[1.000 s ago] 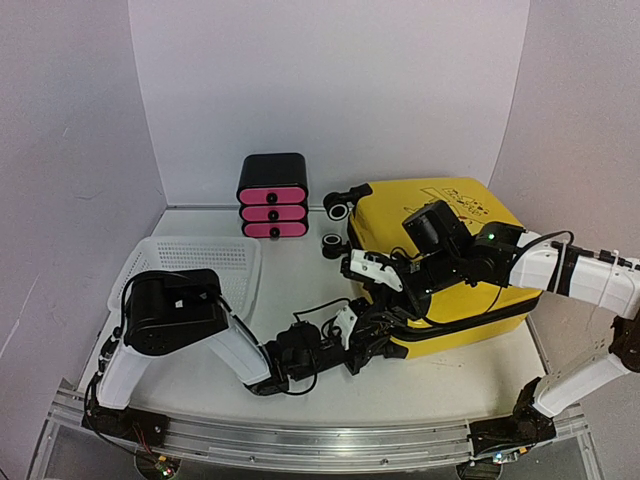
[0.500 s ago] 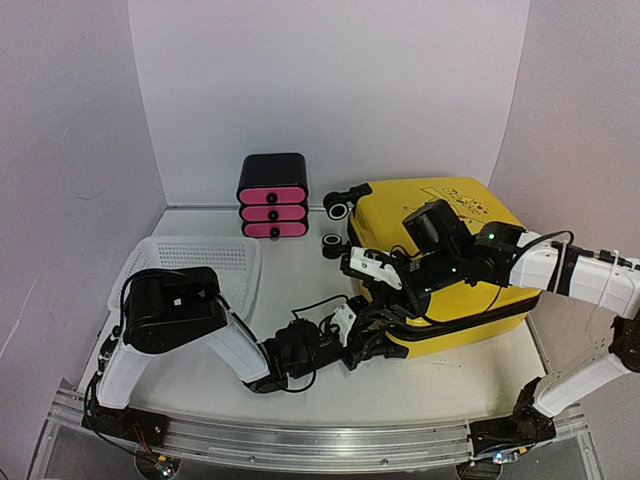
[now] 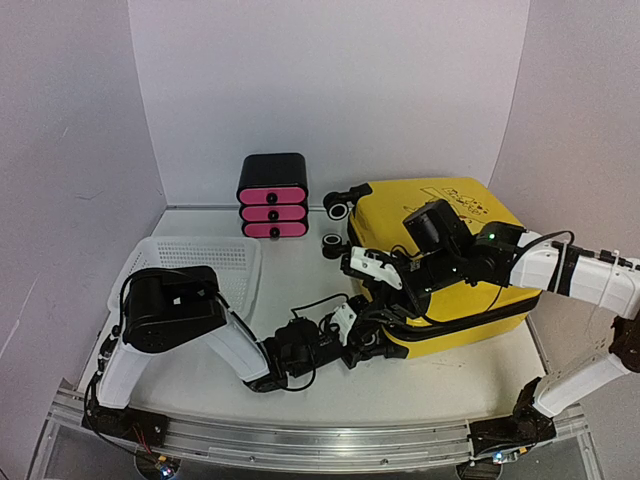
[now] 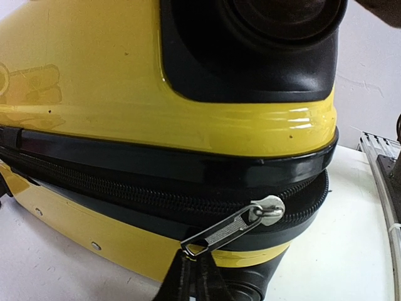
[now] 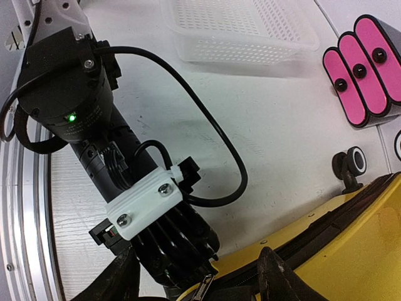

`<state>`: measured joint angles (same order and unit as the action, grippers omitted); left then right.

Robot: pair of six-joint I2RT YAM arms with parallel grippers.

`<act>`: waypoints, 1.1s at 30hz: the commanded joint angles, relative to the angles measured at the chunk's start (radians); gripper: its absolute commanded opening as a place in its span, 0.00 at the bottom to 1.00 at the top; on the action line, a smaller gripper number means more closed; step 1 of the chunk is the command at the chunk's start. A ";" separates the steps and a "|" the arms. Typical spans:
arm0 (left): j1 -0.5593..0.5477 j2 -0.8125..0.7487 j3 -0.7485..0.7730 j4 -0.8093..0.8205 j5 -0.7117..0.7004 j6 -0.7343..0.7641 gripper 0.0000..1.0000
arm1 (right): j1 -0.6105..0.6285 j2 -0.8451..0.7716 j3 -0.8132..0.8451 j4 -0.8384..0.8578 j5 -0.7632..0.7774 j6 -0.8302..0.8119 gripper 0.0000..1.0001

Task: Open, take out, and arrange the luggage

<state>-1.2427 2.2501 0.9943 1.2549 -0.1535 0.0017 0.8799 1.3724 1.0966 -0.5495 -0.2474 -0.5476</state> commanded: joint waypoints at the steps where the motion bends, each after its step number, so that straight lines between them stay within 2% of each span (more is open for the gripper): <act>1: -0.018 -0.082 0.011 0.055 0.037 0.059 0.03 | -0.013 -0.062 0.036 0.129 0.018 0.046 0.00; 3: -0.017 -0.085 0.005 0.054 0.055 0.067 0.04 | -0.012 -0.064 0.036 0.127 0.019 0.046 0.00; 5: -0.019 -0.088 -0.002 0.052 0.090 0.083 0.09 | -0.012 -0.064 0.038 0.125 0.018 0.045 0.00; 8: -0.034 -0.094 -0.021 0.053 0.095 0.129 0.32 | -0.013 -0.065 0.043 0.122 0.018 0.041 0.00; 10: -0.046 -0.097 -0.027 0.054 0.075 0.149 0.41 | -0.013 -0.064 0.043 0.122 0.016 0.040 0.00; 12: -0.053 -0.098 -0.023 0.054 0.060 0.167 0.45 | -0.013 -0.060 0.045 0.122 0.013 0.040 0.00; 17: -0.064 -0.091 0.018 0.054 0.076 0.183 0.47 | -0.013 -0.052 0.049 0.122 0.006 0.042 0.00; 24: -0.075 -0.076 0.042 0.060 0.165 0.170 0.38 | -0.013 -0.063 0.041 0.120 0.013 0.044 0.00; 28: -0.081 -0.072 0.028 0.092 0.225 0.188 0.46 | -0.013 -0.068 0.036 0.120 0.016 0.044 0.00; 33: -0.084 -0.067 0.017 0.116 0.260 0.199 0.48 | -0.013 -0.068 0.034 0.121 0.029 0.049 0.00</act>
<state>-1.2457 2.2246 0.9825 1.2503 -0.0589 0.0998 0.8810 1.3506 1.0966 -0.6106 -0.2886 -0.5491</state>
